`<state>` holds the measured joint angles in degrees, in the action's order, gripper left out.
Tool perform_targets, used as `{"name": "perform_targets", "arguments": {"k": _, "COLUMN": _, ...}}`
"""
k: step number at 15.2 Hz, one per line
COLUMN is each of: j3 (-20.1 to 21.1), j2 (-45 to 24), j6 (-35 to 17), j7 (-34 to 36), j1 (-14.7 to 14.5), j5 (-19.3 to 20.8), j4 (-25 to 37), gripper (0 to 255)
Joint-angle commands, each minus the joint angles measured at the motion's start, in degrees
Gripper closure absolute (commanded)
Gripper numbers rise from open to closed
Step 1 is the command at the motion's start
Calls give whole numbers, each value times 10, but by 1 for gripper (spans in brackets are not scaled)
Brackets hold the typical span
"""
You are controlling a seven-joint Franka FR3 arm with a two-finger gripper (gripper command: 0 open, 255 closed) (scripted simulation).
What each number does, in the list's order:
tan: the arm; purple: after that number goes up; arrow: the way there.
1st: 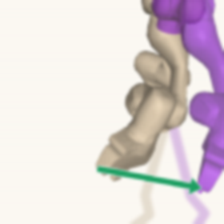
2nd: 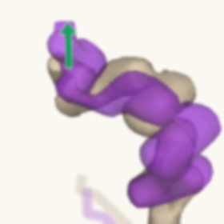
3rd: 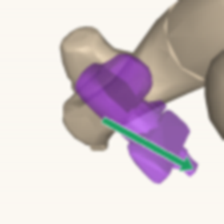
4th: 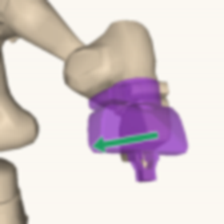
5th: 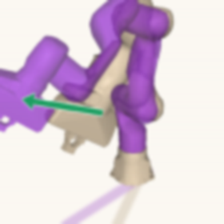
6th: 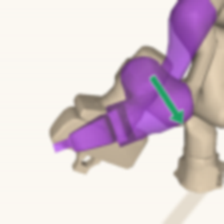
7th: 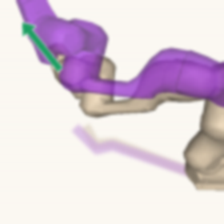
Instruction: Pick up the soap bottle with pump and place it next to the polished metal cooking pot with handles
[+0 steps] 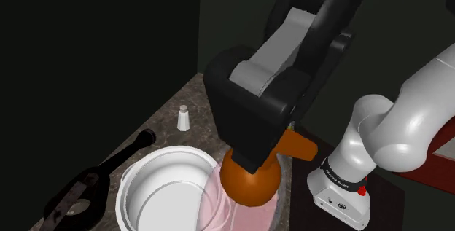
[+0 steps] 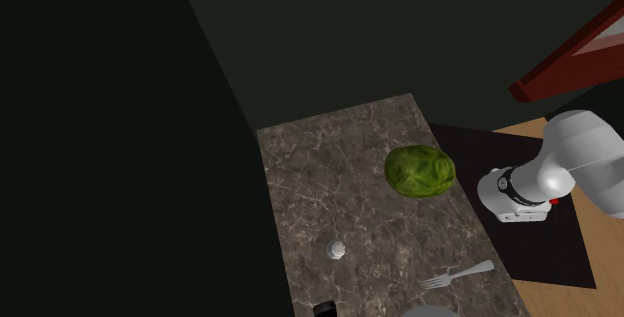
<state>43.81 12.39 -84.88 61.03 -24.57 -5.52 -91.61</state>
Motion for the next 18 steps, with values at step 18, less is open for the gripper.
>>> {"name": "perform_targets", "arguments": {"k": 18, "j3": 137, "j2": -157, "j6": -49, "j7": 203, "j1": -66, "j5": 119, "j4": 47, "gripper": 255}}
